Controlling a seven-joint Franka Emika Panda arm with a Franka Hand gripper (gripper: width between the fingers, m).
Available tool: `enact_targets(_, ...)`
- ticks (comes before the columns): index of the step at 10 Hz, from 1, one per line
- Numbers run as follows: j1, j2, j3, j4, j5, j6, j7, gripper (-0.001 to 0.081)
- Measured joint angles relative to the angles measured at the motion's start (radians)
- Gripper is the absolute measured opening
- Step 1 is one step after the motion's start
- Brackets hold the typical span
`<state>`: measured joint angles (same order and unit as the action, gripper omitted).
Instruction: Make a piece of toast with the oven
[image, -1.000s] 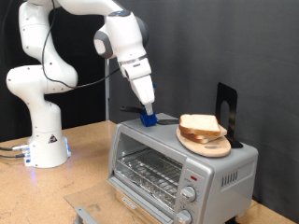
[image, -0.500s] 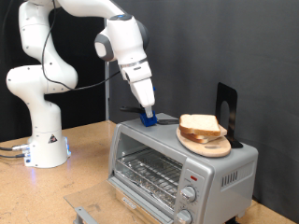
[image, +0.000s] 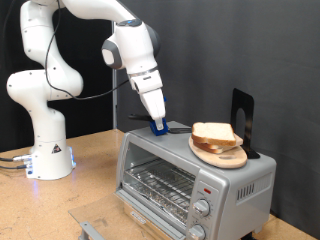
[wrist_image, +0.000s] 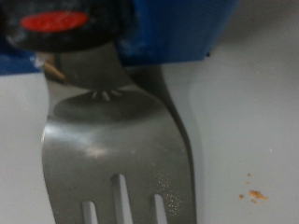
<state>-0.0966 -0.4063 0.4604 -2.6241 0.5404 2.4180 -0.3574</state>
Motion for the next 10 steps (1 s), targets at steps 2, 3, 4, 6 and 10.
enact_targets(2, 0.001, 0.013, 0.001, 0.000, 0.010, 0.015, -0.005, 0.0808)
enact_targets(3, 0.001, 0.017, 0.002, 0.000, 0.015, 0.020, -0.010, 0.0808)
enact_targets(4, 0.001, 0.019, 0.004, 0.000, 0.019, 0.022, -0.012, 0.0808)
enact_targets(6, 0.001, 0.020, 0.009, 0.001, 0.026, 0.023, -0.014, 0.0808)
enact_targets(10, 0.003, 0.021, 0.017, 0.002, 0.033, 0.019, -0.014, 0.0604)
